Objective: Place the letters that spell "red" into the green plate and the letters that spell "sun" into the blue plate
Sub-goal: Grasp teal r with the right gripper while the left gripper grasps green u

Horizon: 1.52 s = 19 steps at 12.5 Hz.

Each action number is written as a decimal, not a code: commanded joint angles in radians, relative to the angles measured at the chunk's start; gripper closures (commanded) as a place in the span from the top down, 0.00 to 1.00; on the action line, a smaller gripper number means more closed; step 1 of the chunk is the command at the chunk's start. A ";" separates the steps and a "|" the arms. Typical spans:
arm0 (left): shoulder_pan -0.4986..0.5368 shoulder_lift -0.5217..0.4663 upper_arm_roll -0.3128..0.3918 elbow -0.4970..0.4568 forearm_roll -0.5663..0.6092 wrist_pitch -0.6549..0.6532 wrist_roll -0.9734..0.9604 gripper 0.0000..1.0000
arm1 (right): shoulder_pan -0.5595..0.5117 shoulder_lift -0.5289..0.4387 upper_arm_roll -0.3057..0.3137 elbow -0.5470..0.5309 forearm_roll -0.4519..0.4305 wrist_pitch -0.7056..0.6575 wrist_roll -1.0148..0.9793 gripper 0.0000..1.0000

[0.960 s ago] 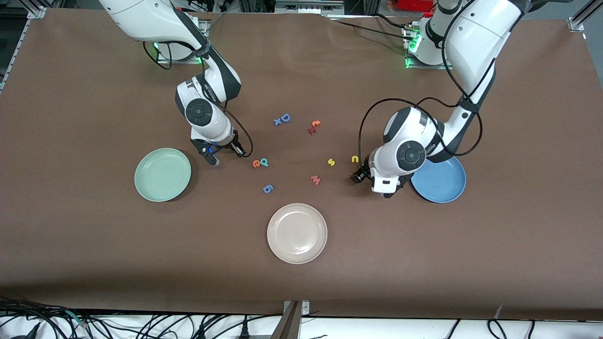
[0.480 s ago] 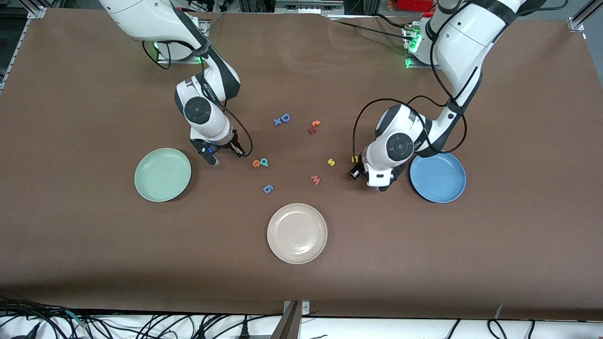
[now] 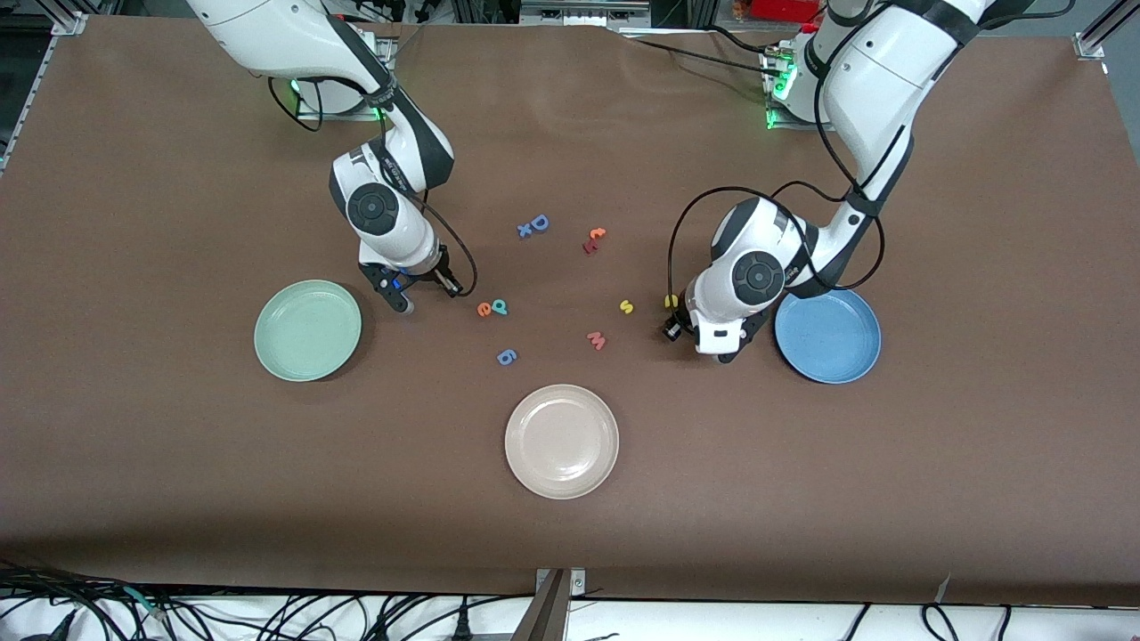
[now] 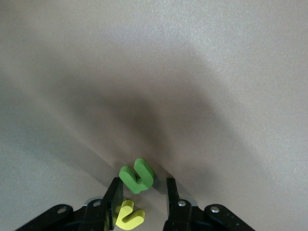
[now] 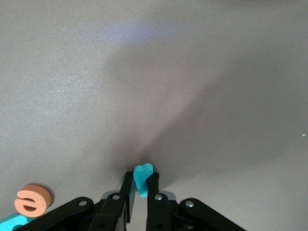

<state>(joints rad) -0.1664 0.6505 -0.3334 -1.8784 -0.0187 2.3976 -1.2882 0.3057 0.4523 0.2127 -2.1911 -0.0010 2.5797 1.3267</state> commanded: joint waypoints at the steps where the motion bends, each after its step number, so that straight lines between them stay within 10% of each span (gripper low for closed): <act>1: 0.001 -0.015 0.011 -0.007 0.083 0.002 -0.028 0.47 | -0.002 -0.085 -0.033 -0.009 0.004 -0.091 -0.059 0.00; 5: 0.005 -0.014 0.010 -0.005 0.100 0.002 -0.034 0.42 | -0.004 -0.181 -0.165 0.082 0.007 -0.400 -0.310 0.00; 8: 0.001 -0.020 0.010 -0.005 0.102 0.002 -0.048 0.10 | -0.004 -0.202 -0.312 0.082 0.010 -0.449 -0.600 0.00; 11: 0.007 -0.040 0.008 0.005 0.100 -0.011 -0.046 0.06 | -0.013 -0.176 -0.423 0.080 0.010 -0.435 -0.841 0.00; 19: 0.100 -0.104 0.011 0.136 0.103 -0.313 0.192 0.06 | -0.089 -0.011 -0.441 0.100 0.013 -0.184 -1.054 0.00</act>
<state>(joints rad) -0.1083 0.5534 -0.3219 -1.7465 0.0615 2.1271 -1.1987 0.2203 0.4377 -0.2314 -2.1110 -0.0019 2.3941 0.3009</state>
